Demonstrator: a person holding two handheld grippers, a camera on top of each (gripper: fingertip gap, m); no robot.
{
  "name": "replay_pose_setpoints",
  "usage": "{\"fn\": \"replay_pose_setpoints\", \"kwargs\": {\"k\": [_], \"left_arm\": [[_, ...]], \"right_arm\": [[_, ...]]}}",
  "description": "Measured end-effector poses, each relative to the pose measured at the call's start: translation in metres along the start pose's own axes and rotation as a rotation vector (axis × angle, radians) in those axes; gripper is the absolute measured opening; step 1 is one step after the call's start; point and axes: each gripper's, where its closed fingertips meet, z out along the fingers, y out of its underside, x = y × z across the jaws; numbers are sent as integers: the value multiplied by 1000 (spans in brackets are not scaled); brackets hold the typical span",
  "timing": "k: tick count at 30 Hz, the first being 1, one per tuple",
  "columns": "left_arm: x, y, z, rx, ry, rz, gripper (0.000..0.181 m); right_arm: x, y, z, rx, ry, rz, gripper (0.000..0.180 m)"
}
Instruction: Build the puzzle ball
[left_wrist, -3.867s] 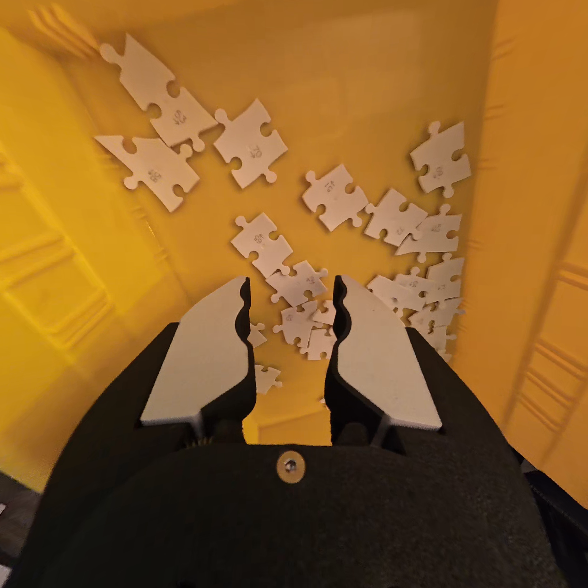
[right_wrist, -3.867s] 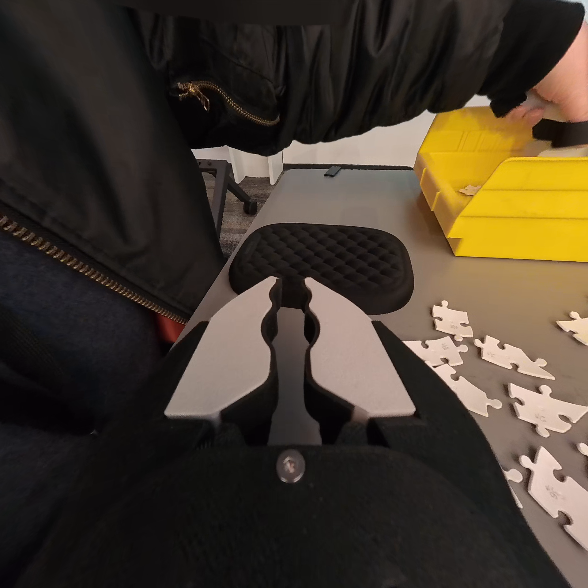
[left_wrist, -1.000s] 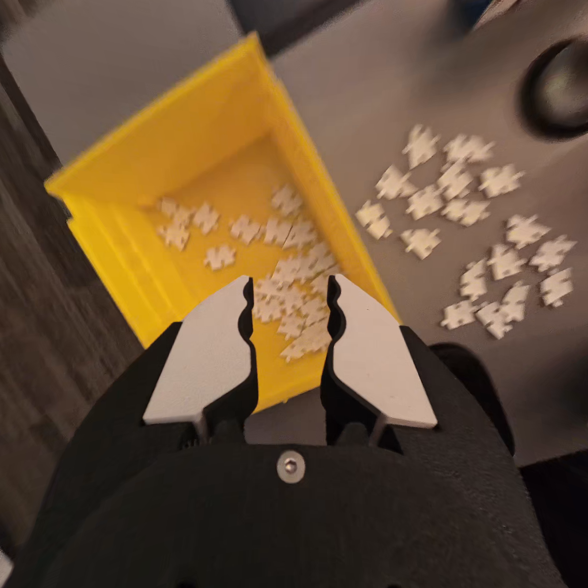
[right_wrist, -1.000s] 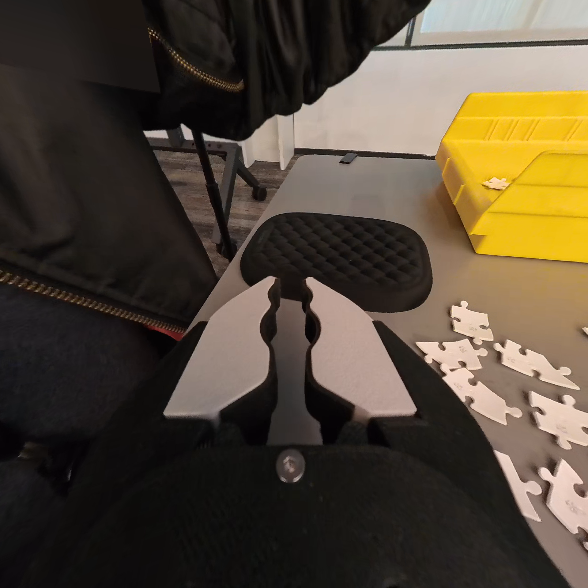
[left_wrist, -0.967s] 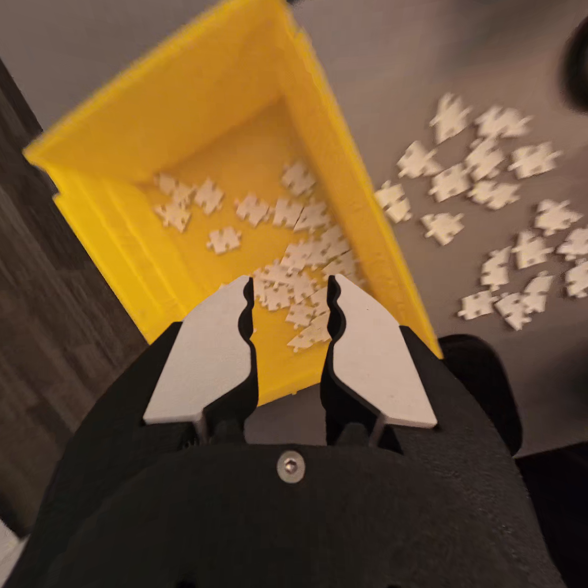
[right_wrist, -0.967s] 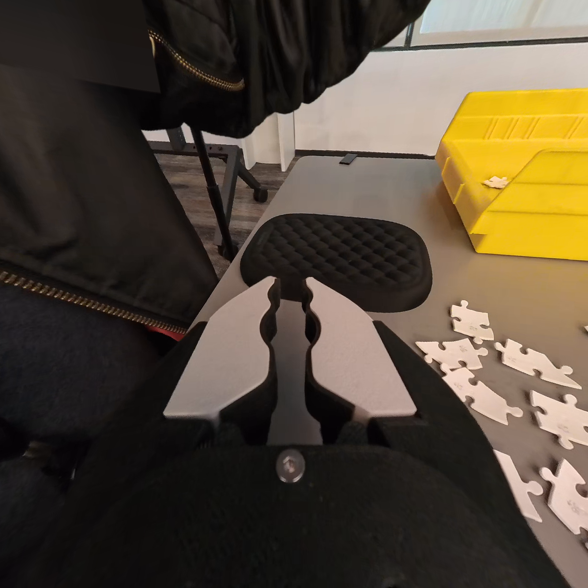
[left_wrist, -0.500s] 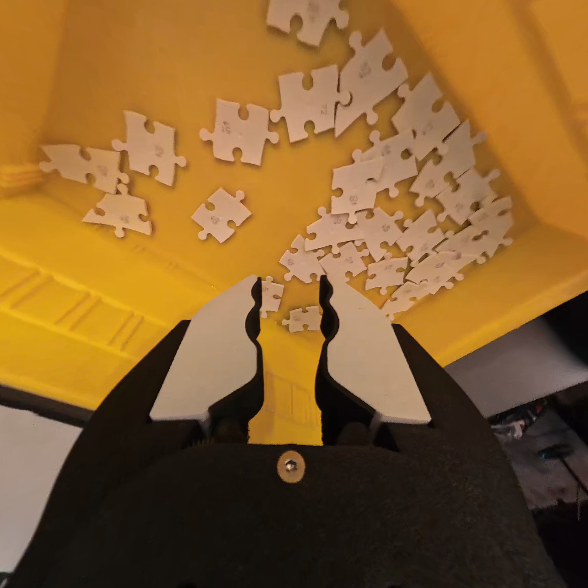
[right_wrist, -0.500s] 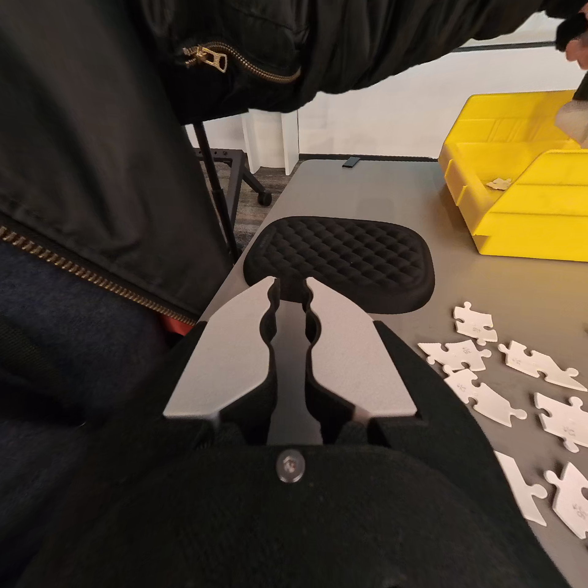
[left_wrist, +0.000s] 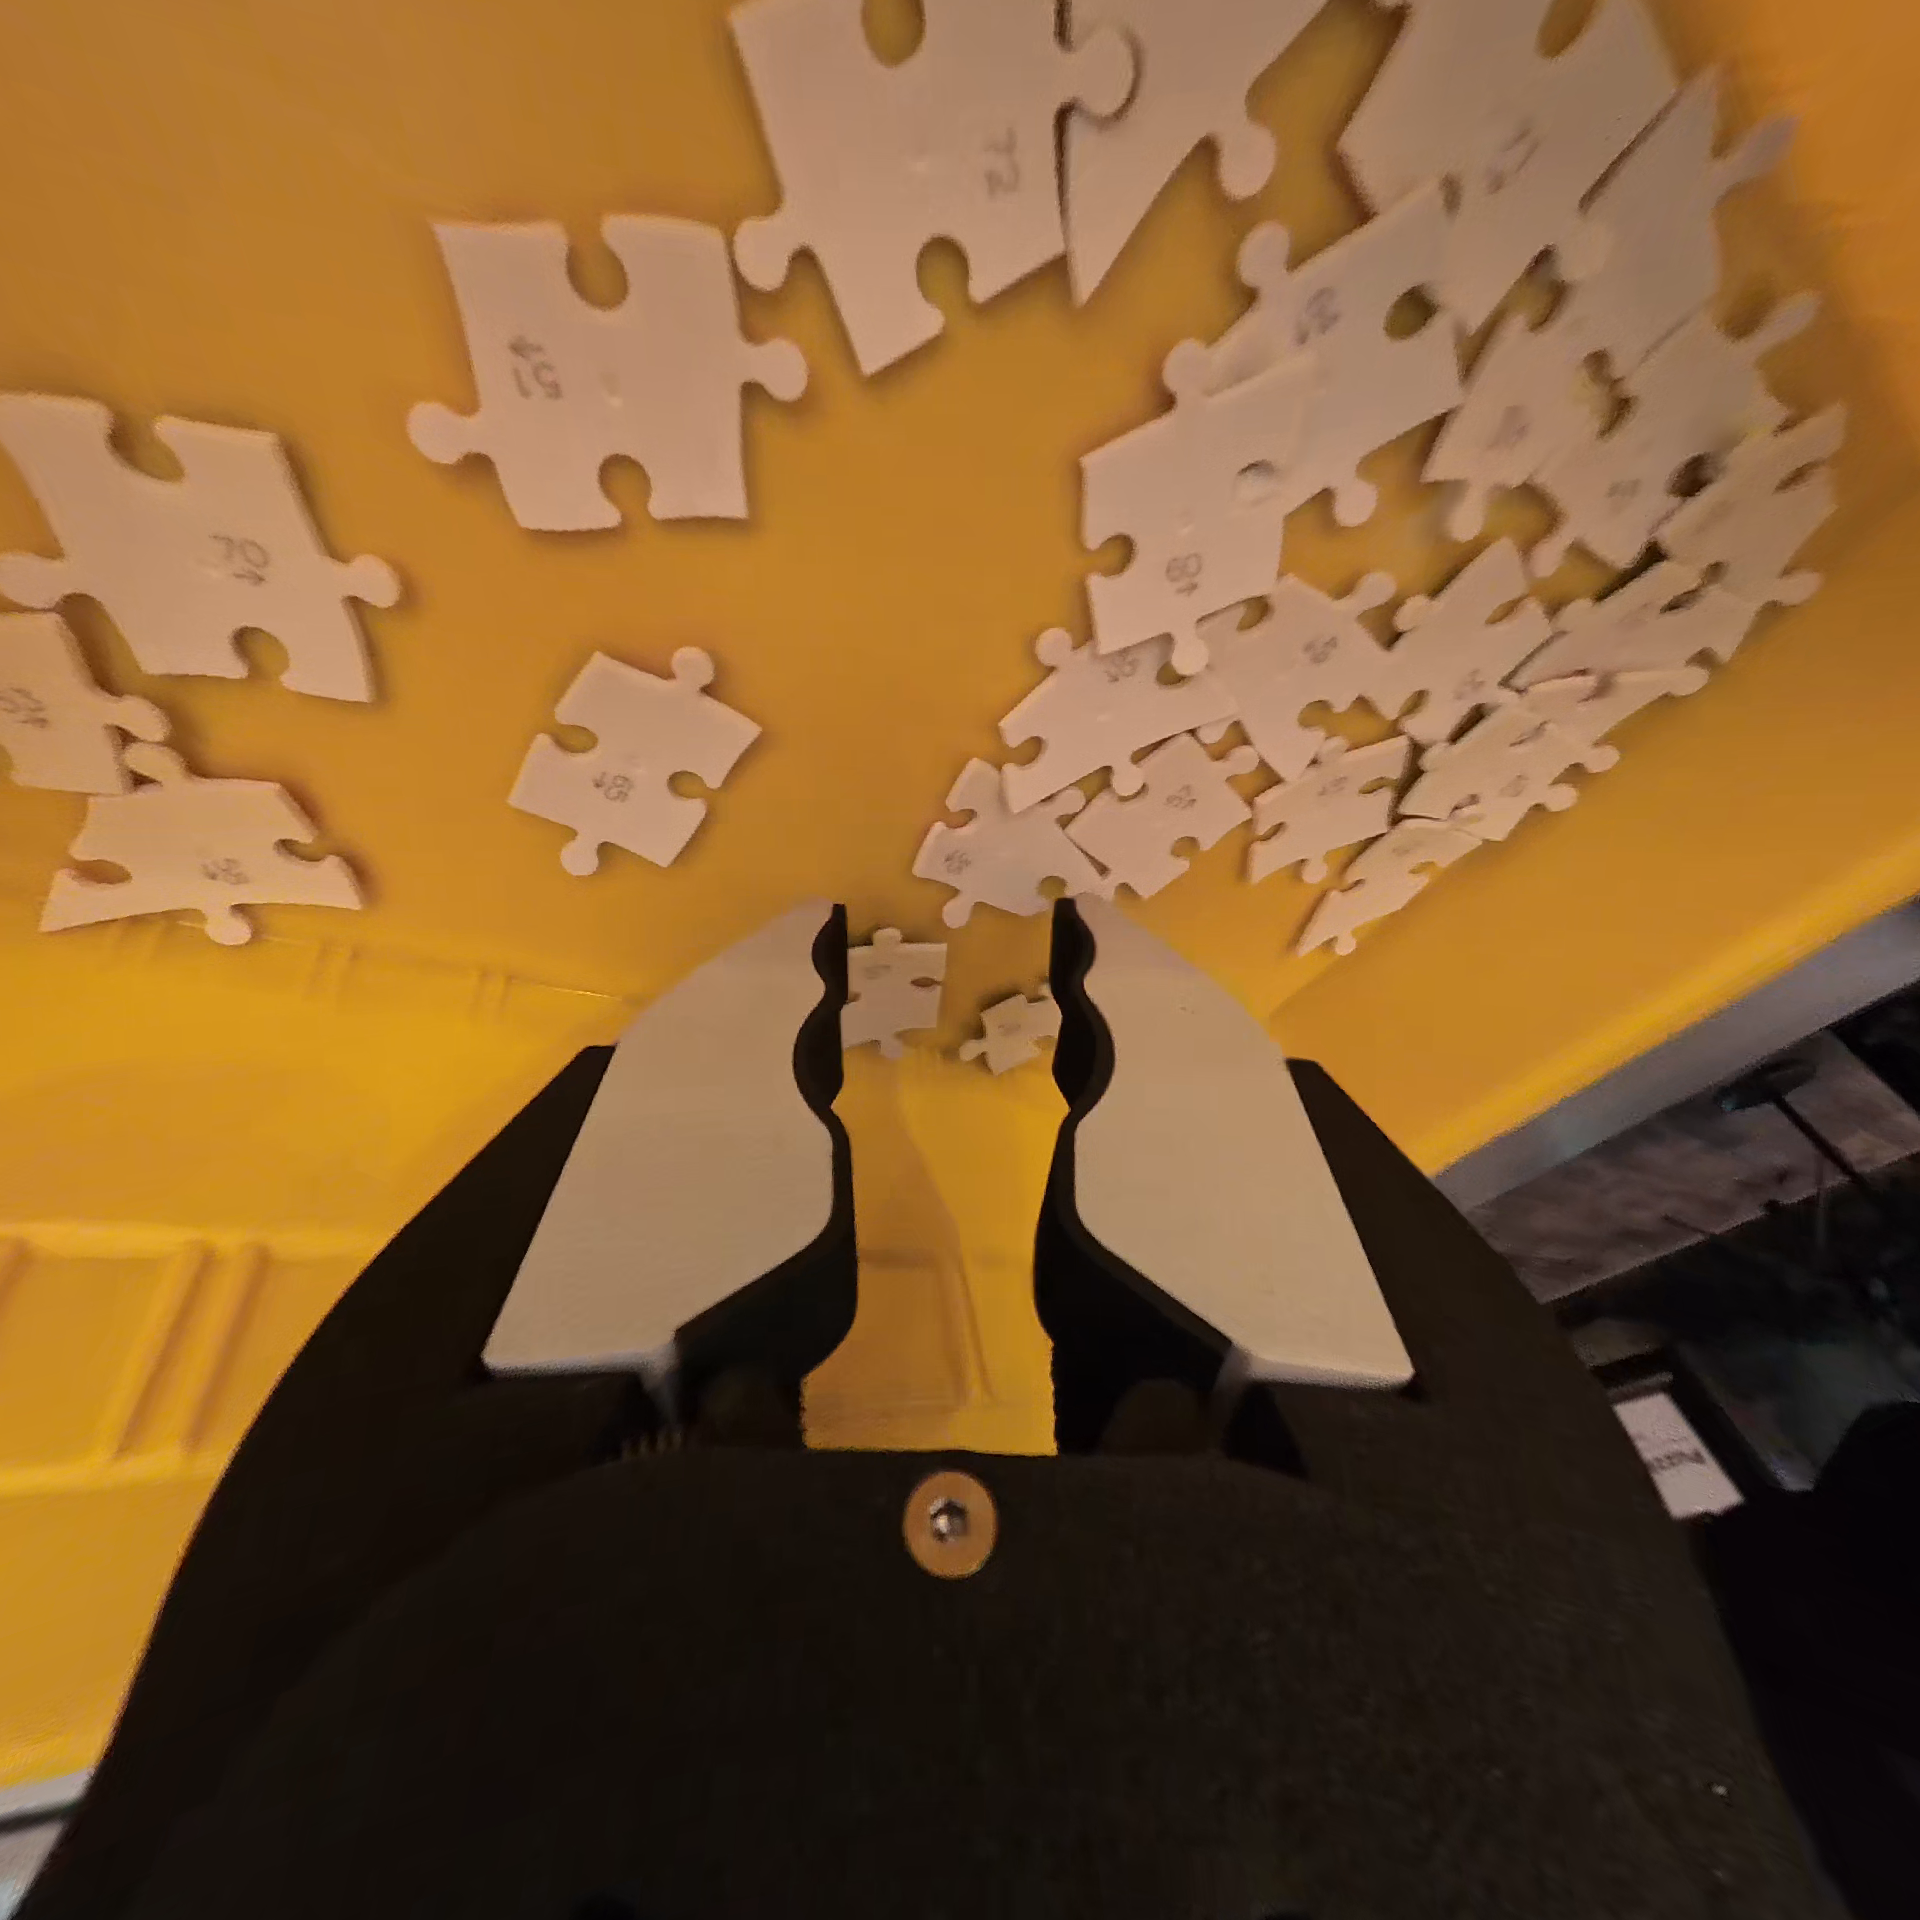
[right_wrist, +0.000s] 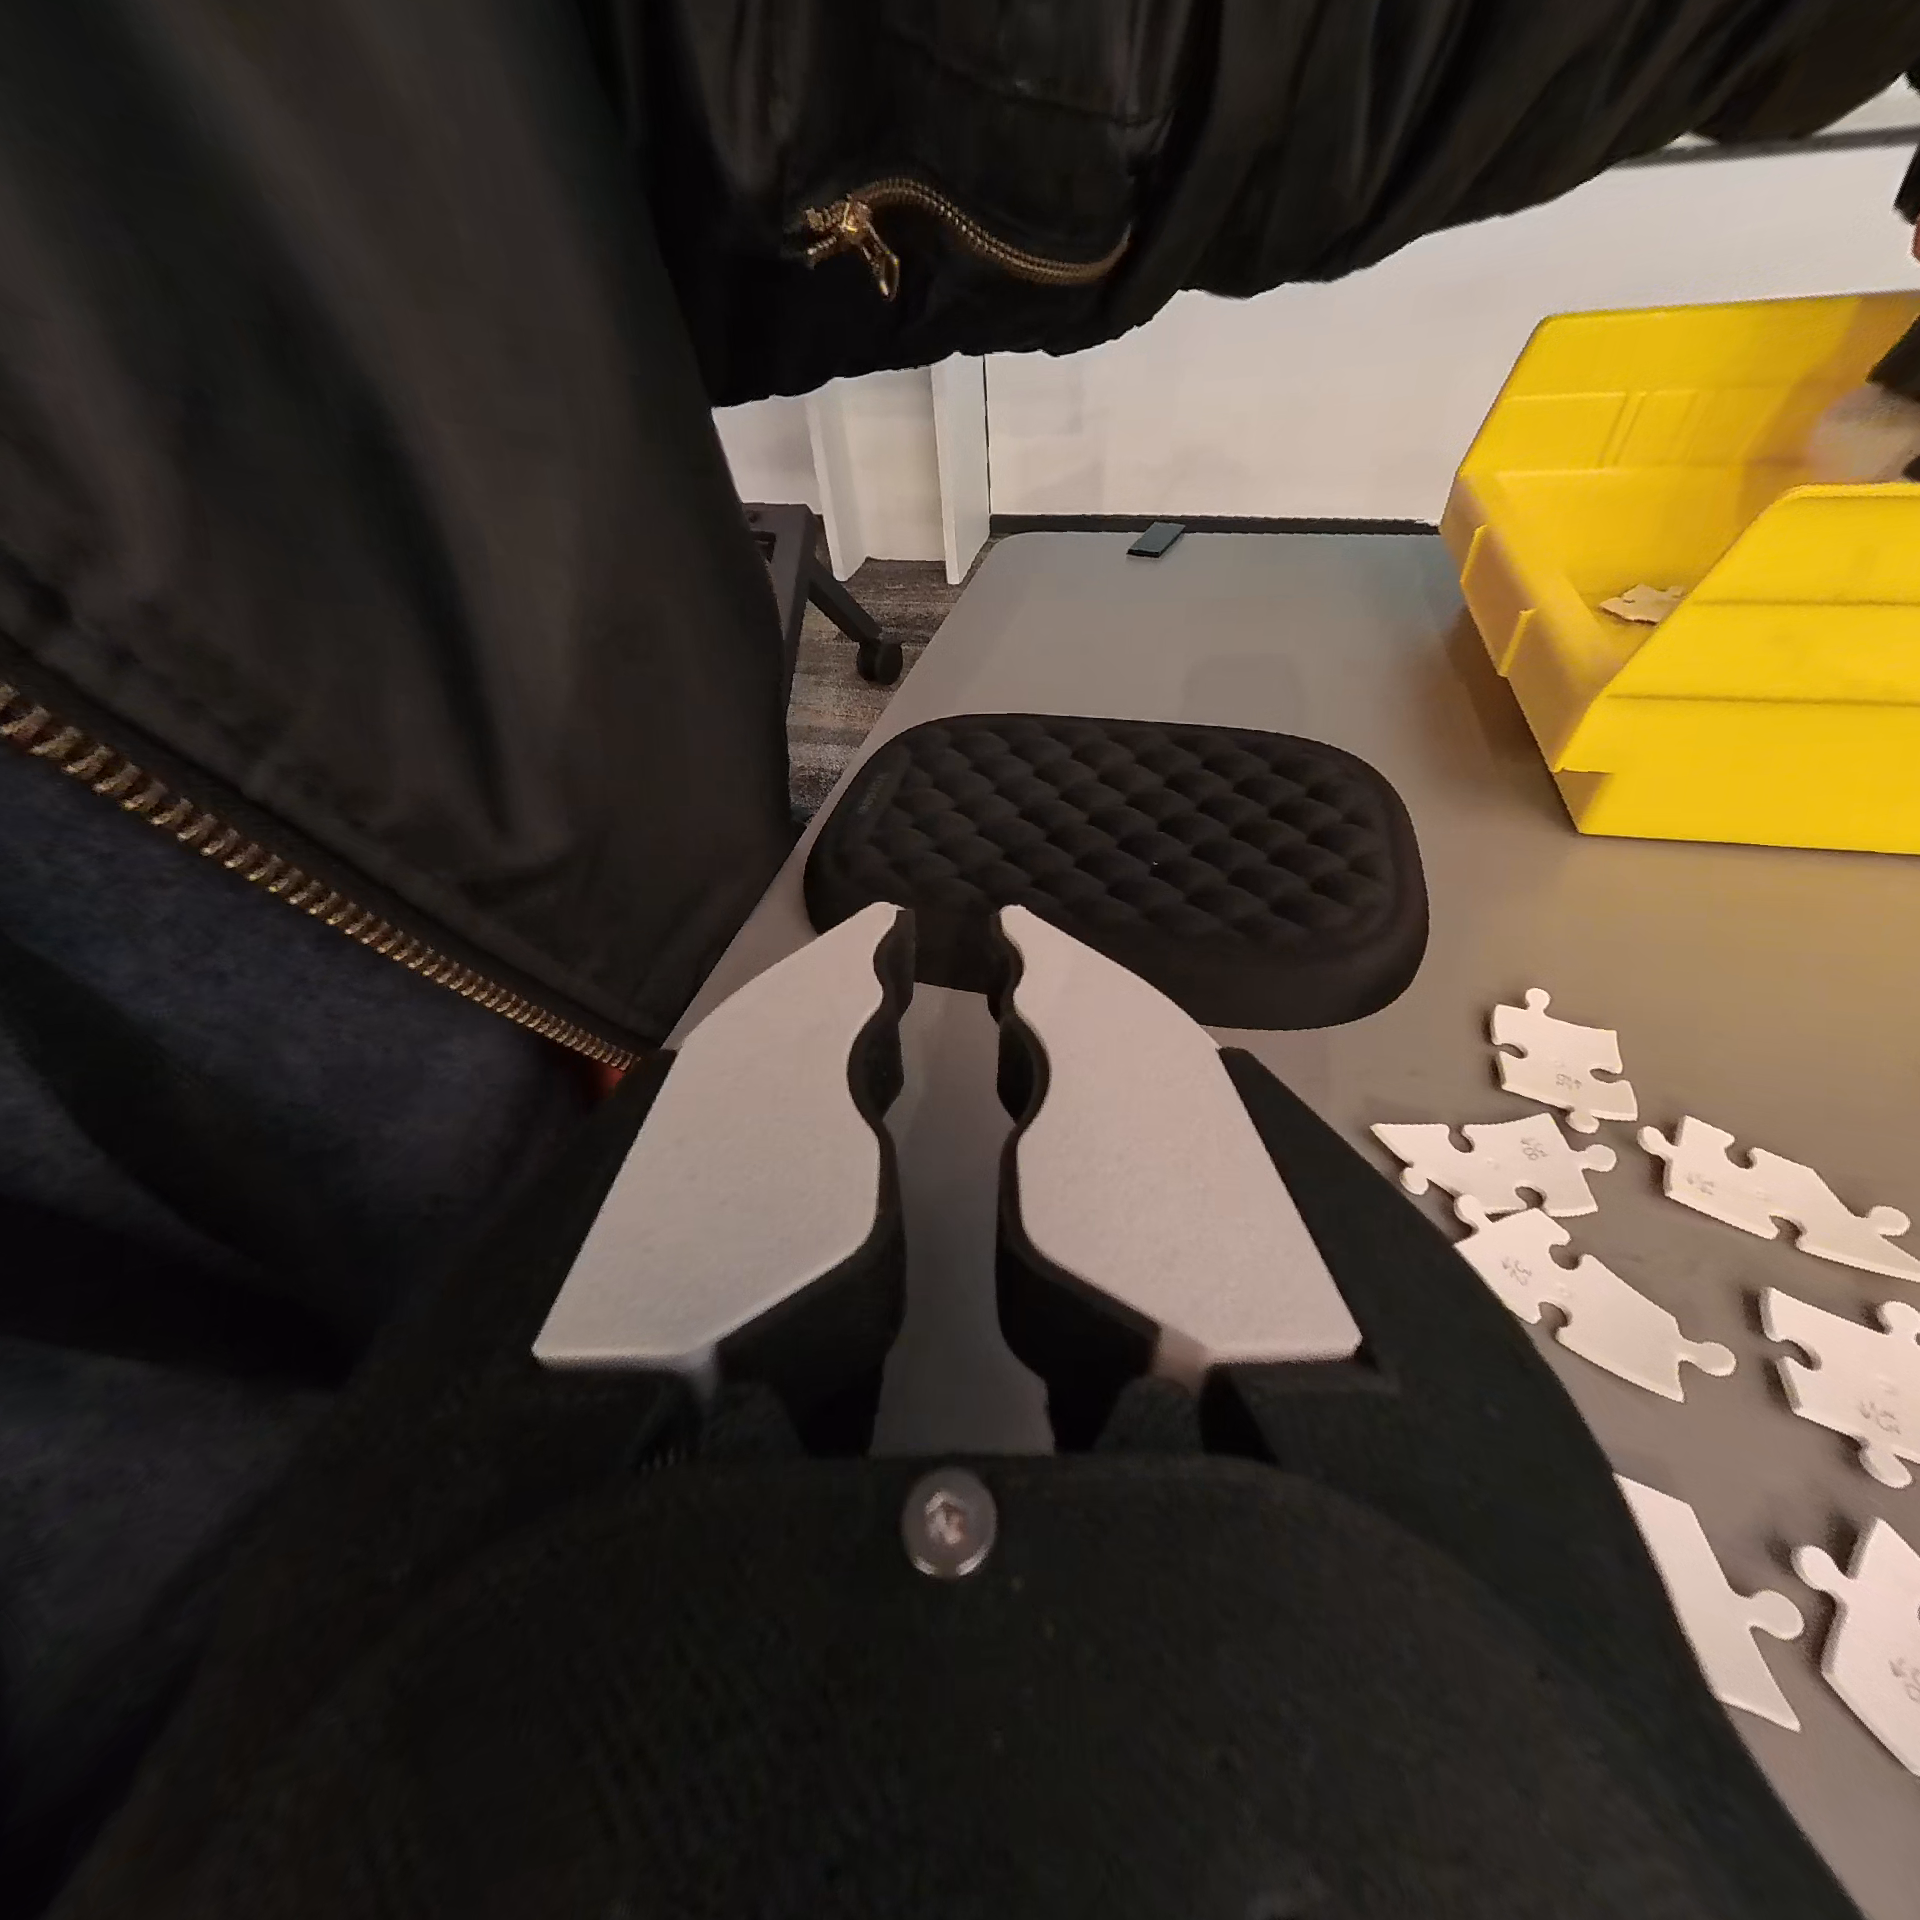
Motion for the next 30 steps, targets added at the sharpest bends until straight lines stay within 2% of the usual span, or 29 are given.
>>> {"fn": "replay_pose_setpoints", "kwargs": {"k": [4,13,16,18,26,30], "left_arm": [[-3,0,5,11,-57,1,30],[-1,-8,5,37,-134,7,38],[-3,-8,5,25,-176,11,33],[2,-8,6,13,-163,-7,23],[1,3,3,-15,-219,-43,9],[3,9,-8,27,-211,-73,4]], "right_arm": [[-1,0,0,-3,-4,-5,14],[-1,1,1,-8,-3,-1,14],[-1,1,1,-9,-2,-2,14],[-1,1,1,-8,0,-5,14],[-1,1,1,-9,0,-6,14],[-1,1,1,-8,-1,-2,14]]}}
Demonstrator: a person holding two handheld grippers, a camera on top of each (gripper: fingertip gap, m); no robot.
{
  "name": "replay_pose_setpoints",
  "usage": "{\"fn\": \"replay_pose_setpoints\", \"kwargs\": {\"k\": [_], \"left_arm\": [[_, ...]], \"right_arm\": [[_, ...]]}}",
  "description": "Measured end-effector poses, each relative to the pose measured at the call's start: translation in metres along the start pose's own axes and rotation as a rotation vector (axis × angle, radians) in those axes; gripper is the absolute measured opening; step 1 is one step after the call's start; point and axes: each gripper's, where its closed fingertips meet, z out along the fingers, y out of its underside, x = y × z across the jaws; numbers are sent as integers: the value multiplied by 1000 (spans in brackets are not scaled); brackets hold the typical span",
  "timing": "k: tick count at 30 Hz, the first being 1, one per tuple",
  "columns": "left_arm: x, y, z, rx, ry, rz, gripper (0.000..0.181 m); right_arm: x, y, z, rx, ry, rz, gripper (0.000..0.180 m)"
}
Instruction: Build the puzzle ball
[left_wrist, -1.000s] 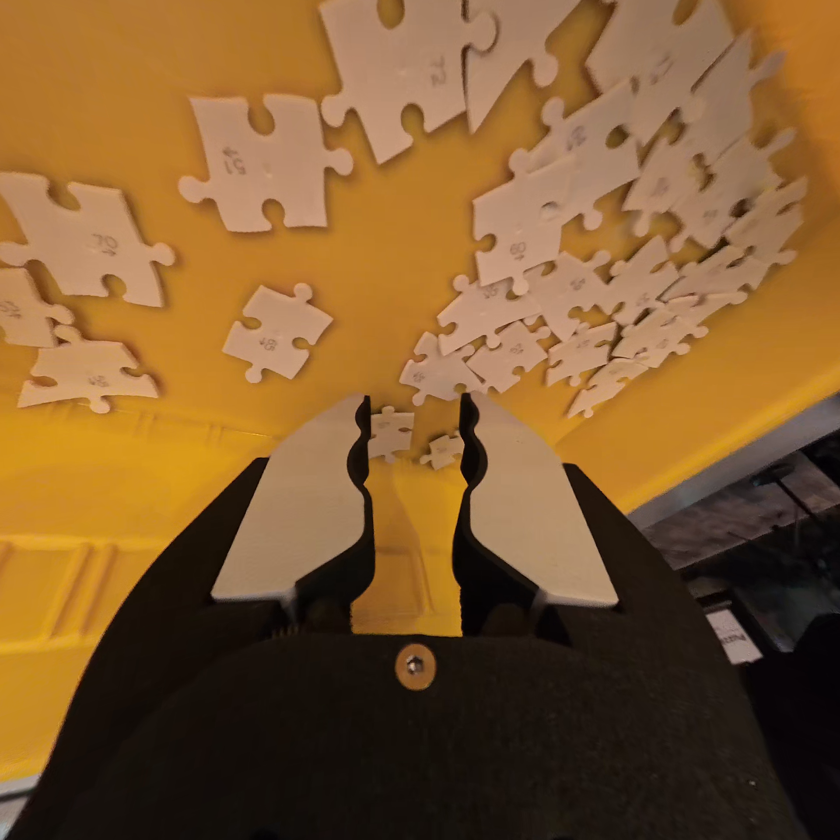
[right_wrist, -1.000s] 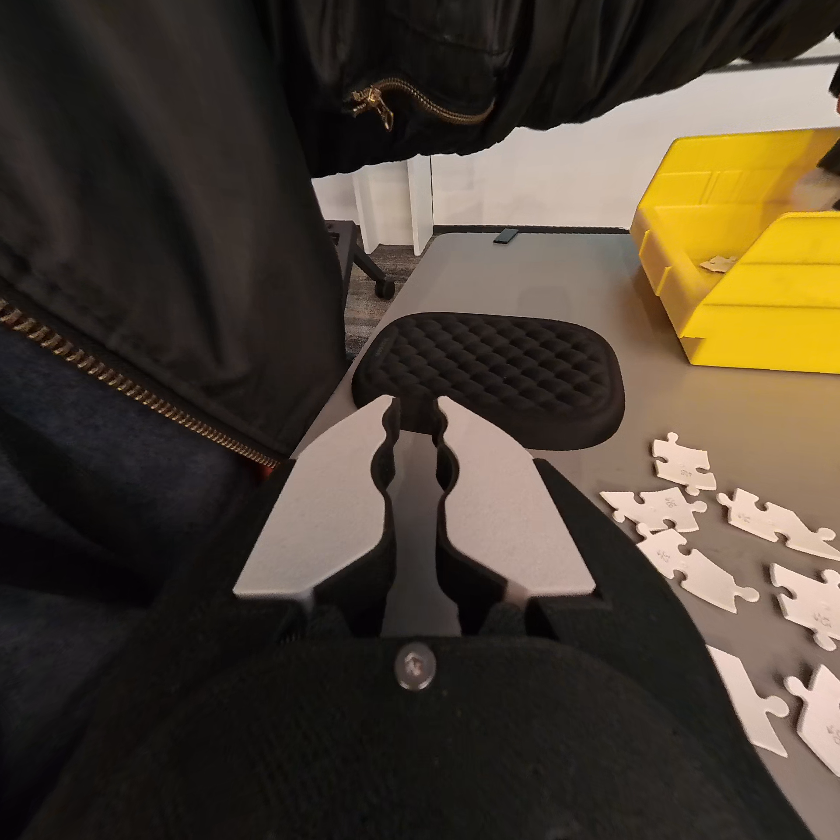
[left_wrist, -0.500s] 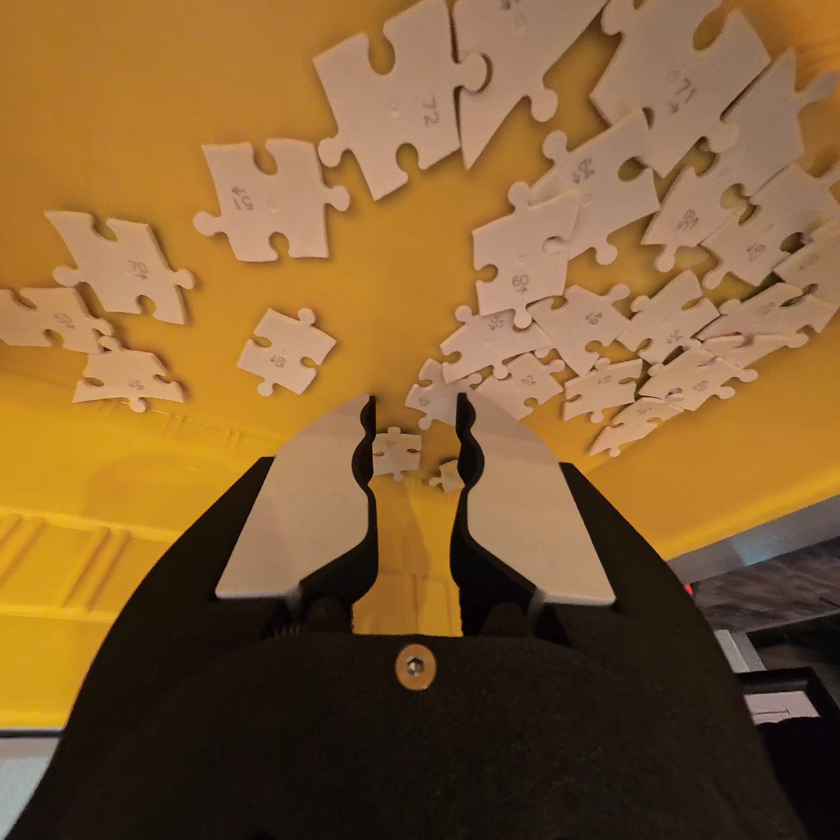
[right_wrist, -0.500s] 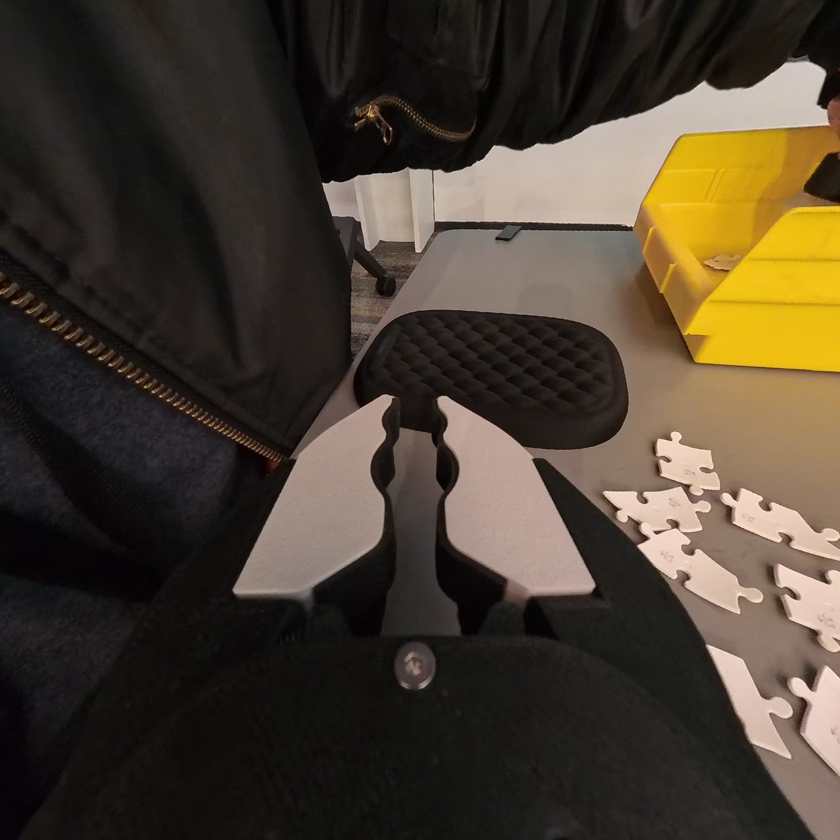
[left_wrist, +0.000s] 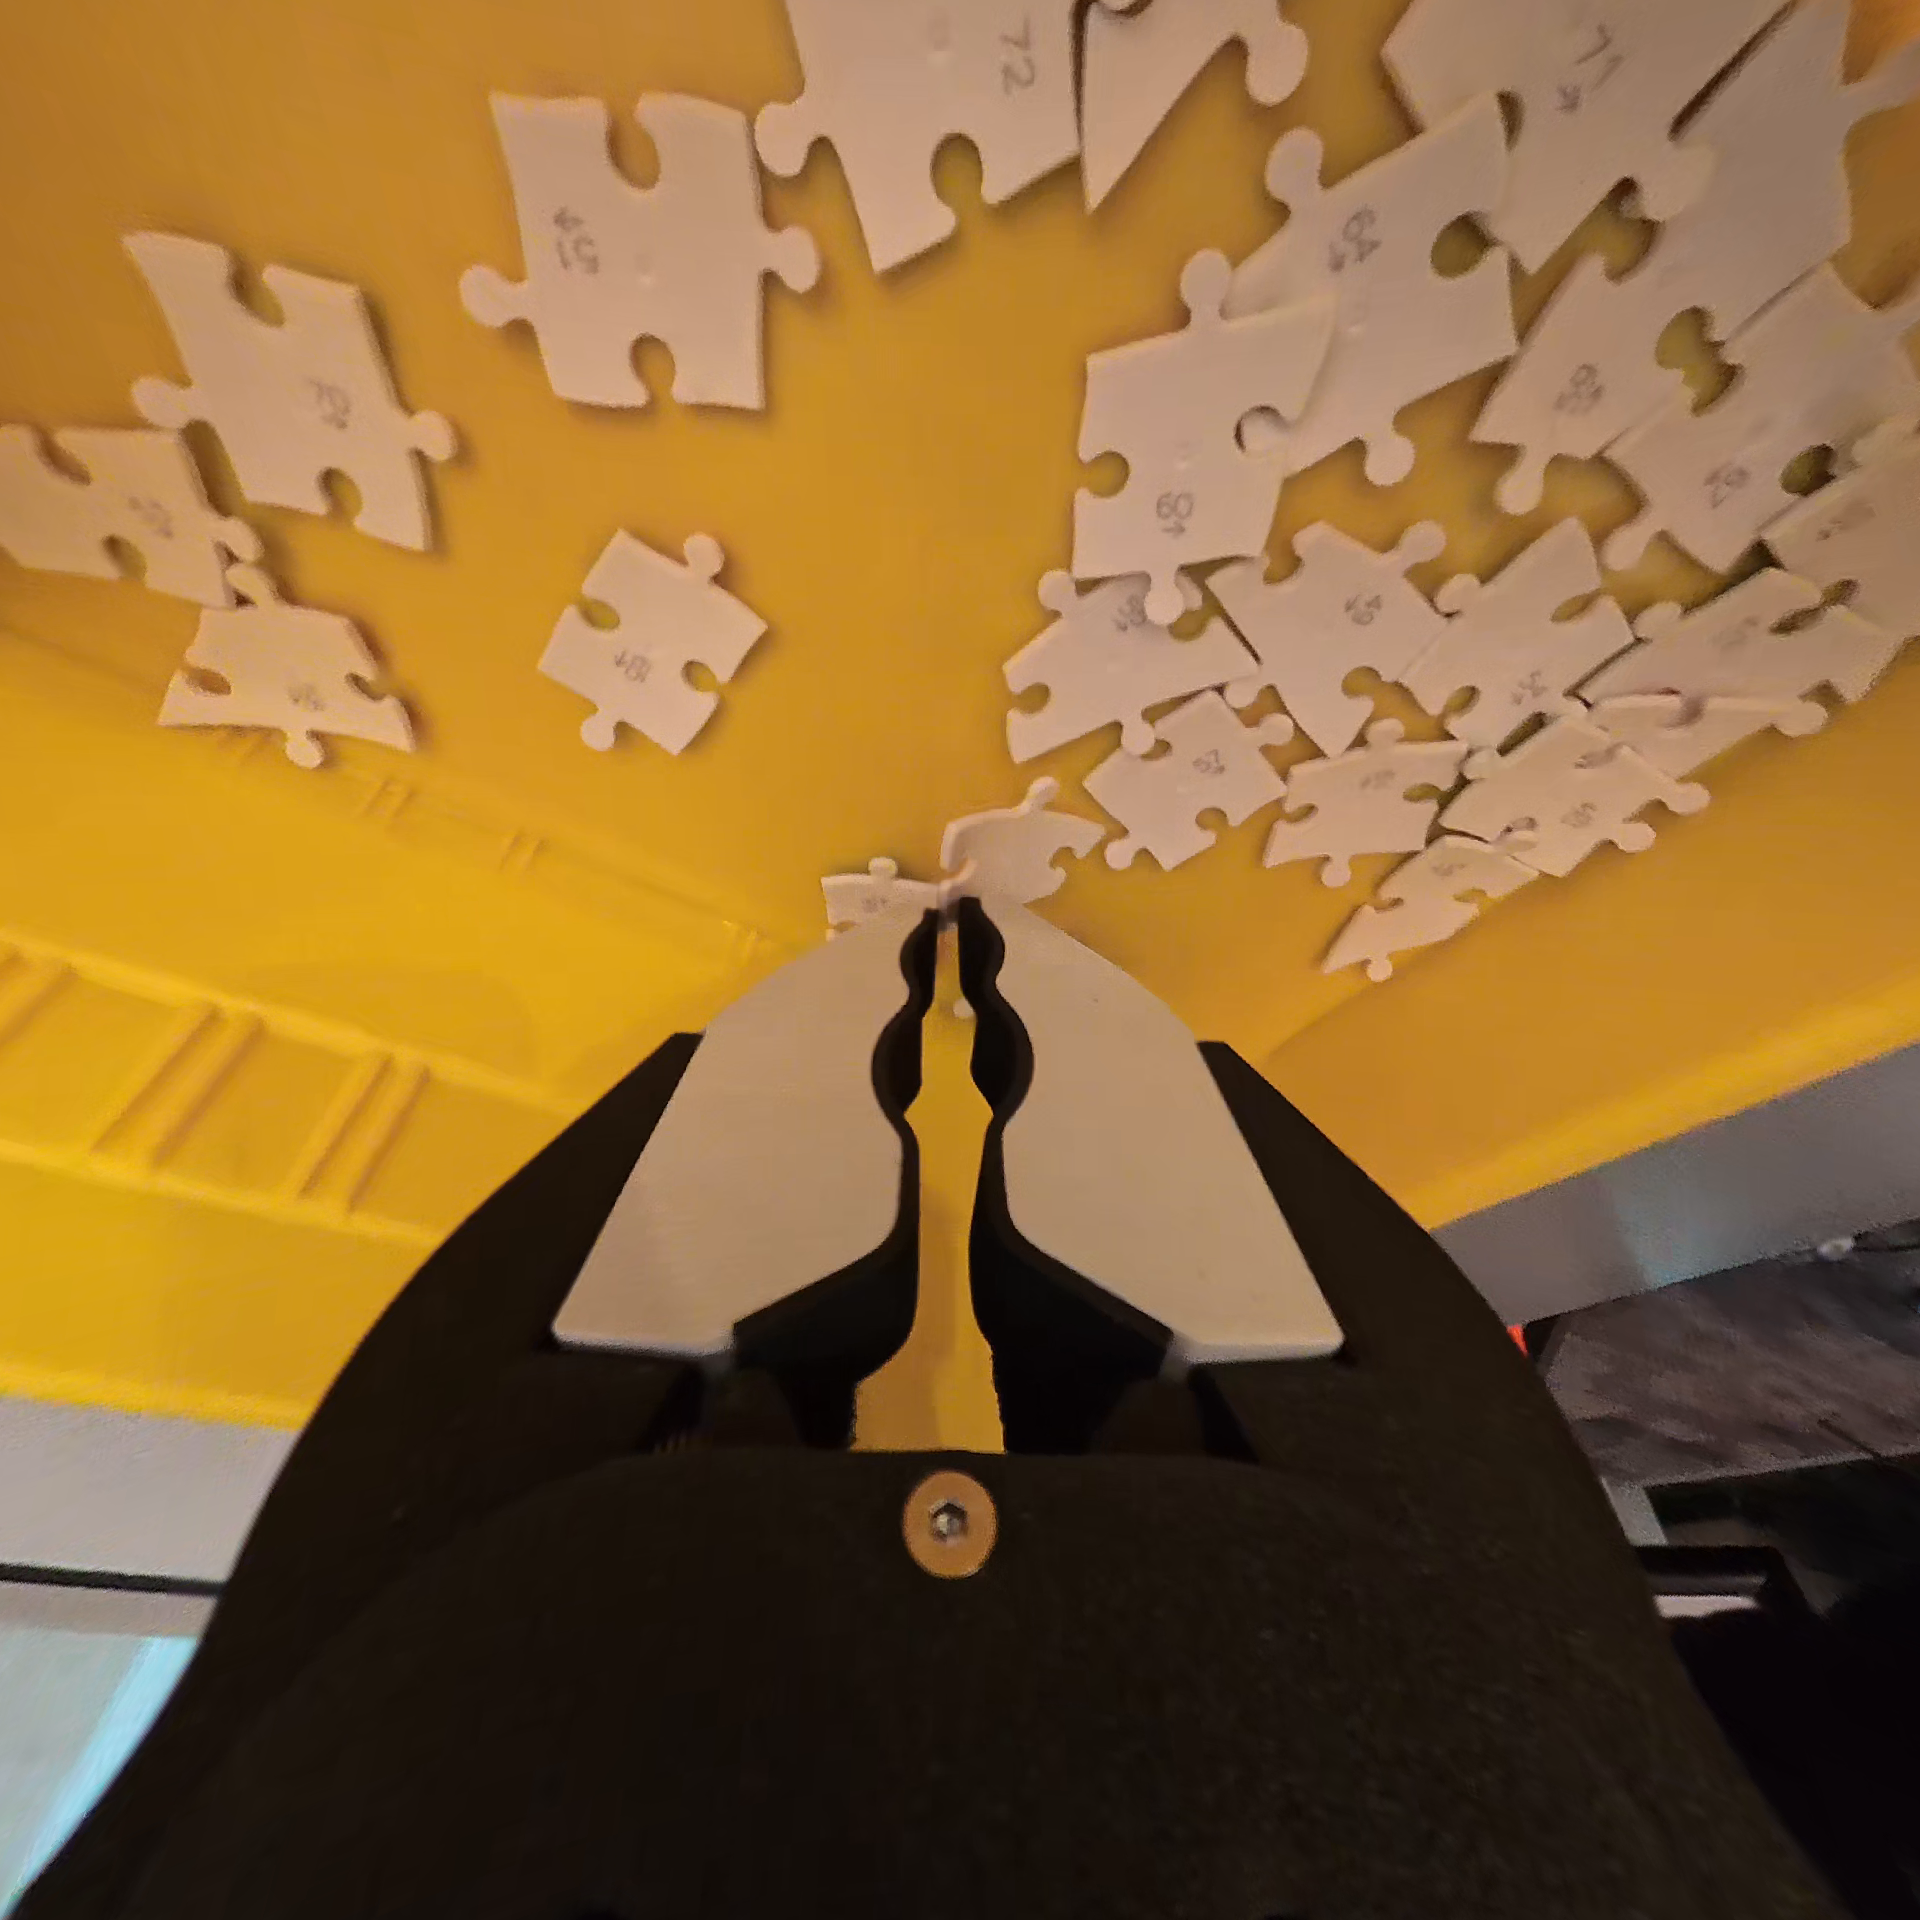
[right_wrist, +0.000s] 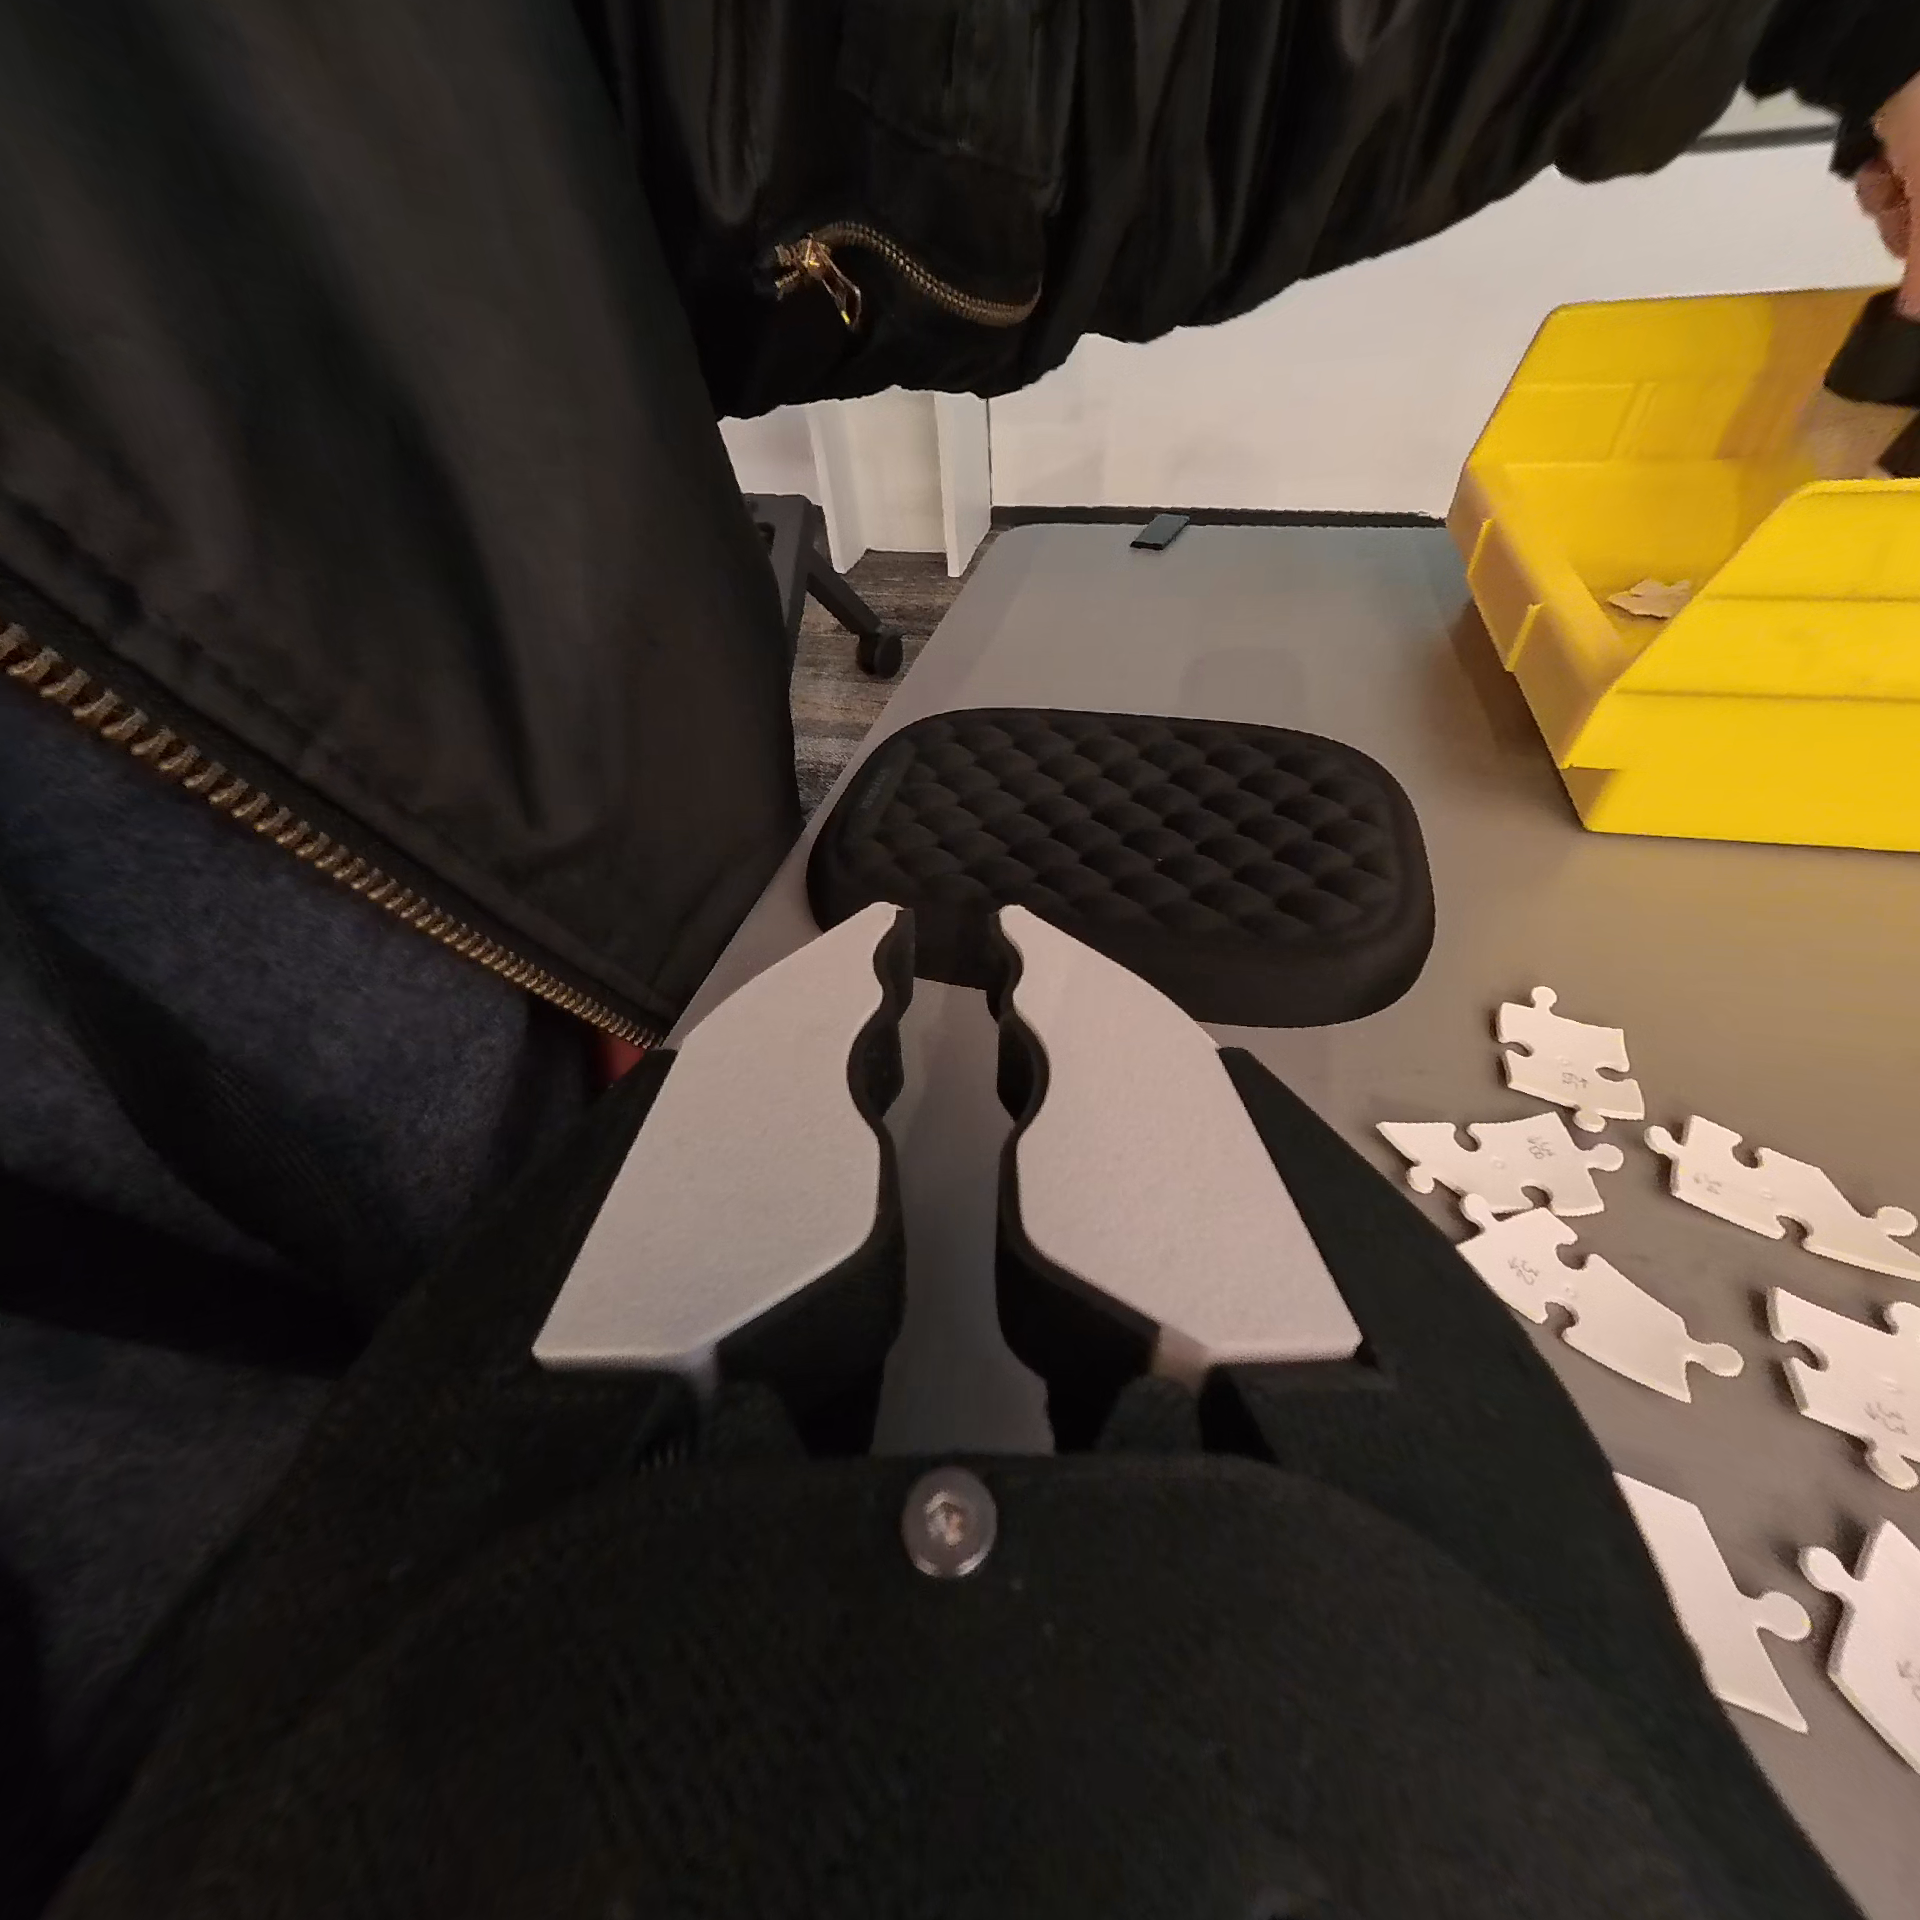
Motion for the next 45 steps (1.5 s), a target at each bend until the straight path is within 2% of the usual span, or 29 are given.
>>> {"fn": "replay_pose_setpoints", "kwargs": {"k": [6,10,14,18,21,23,27,29,33,45], "left_arm": [[-1,8,-37,129,-52,-87,2],[6,5,-86,360,-94,-330,2],[54,-3,-139,620,-66,-389,2],[148,-27,-165,795,70,-286,2],[223,-58,-145,817,235,-206,2],[265,-74,-117,751,335,-155,3],[311,-97,-80,643,505,-135,2],[319,-104,-71,600,558,-157,2],[318,-115,-62,562,530,-174,3],[320,-128,-38,465,454,-207,3]], "right_arm": [[0,0,0,-1,-1,3,14],[0,0,0,-4,2,-5,14],[-2,2,2,-18,7,-25,14],[-7,4,3,-45,27,-84,14],[-14,-6,-4,-21,57,-125,14],[-19,-17,-15,34,96,-136,14],[-22,-20,-43,109,199,-124,14],[-23,-15,-54,112,235,-113,14],[-22,-11,-64,100,279,-126,14],[-32,-2,-54,39,232,-143,14]]}}
